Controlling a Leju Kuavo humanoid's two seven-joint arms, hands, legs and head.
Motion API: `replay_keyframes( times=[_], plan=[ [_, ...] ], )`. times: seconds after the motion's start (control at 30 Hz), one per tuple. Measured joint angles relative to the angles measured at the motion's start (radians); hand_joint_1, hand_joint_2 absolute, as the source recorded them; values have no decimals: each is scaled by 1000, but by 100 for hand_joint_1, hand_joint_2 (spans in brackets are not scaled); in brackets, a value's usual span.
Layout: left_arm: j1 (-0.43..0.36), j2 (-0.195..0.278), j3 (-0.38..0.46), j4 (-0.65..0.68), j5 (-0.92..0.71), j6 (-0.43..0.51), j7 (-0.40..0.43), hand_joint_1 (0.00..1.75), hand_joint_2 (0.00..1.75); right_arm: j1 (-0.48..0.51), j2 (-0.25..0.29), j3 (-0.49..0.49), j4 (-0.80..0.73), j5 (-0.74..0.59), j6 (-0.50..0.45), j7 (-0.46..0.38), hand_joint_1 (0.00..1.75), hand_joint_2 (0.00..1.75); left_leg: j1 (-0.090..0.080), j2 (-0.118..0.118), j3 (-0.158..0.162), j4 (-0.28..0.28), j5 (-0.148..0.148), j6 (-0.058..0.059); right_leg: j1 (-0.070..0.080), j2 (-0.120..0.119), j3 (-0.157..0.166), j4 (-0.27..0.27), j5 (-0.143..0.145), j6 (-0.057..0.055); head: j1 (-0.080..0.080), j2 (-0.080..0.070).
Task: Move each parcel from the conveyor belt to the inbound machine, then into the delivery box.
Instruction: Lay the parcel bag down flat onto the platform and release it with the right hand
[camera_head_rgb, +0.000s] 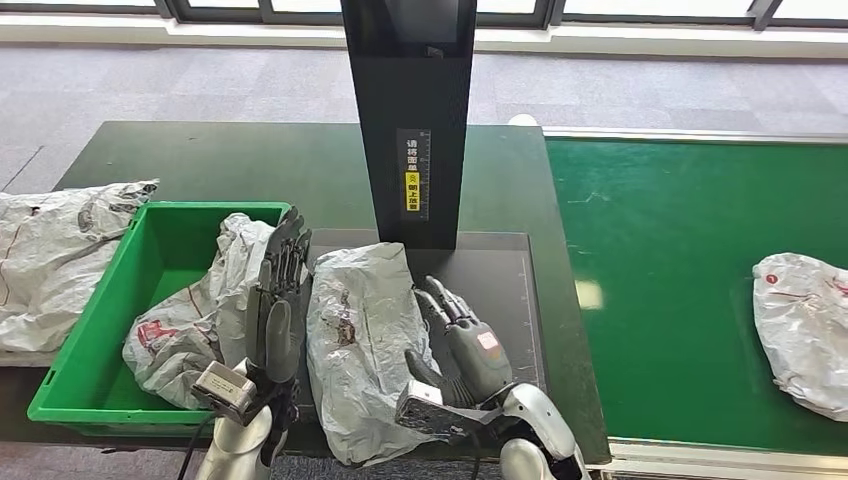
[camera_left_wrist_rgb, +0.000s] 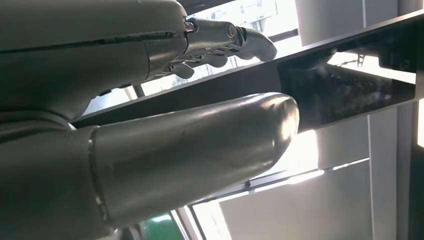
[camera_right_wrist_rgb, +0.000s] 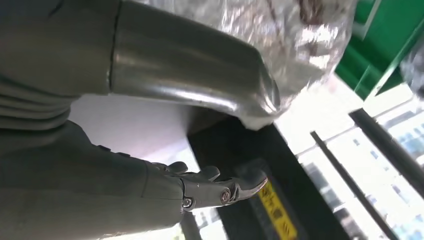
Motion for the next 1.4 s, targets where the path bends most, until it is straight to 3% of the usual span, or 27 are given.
replay_keyframes(
  times=[0.23,0.33,0.47,0.6,0.73,0.93,1.17,1.4],
  plan=[
    [35,-8,0,-9,0,-4,-3,0,0,34,-4,-79,-147,-68,-67,-59,0,0,0,0,0,0,0,0,0,0,0,0,0,0,0,0],
    [35,-9,0,-8,-20,-1,1,0,0,63,-6,-89,-214,-105,-128,-142,0,0,0,0,0,0,0,0,0,0,0,0,0,0,0,0],
    [28,-10,-3,6,-133,81,28,0,0,117,-11,-91,-328,-159,-171,-240,0,175,0,0,0,0,0,0,0,0,-1,0,0,0,0,0],
    [22,-14,-13,23,-285,202,58,0,175,149,-16,-91,-393,-200,-181,-286,0,175,0,1,0,0,0,0,0,1,-1,0,0,0,0,0],
    [18,-8,-56,54,-644,371,183,0,175,172,-32,-91,-443,-290,-184,-340,0,175,0,1,0,0,-1,0,0,0,0,0,0,0,0,0],
    [18,20,-106,138,-992,342,380,0,175,184,-76,-91,-491,-380,-194,-347,0,175,-1,1,0,0,-1,0,-1,2,0,0,0,0,0,0],
    [38,75,-114,253,-1095,192,492,0,175,170,-121,-91,-505,-427,-205,-347,0,175,0,2,0,0,-1,0,0,2,-1,0,0,0,0,0],
    [49,117,-114,305,-1099,165,509,0,175,161,-142,-91,-505,-443,-216,-347,0,175,0,1,1,0,-1,0,0,2,1,0,-1,1,0,0]
  ],
)
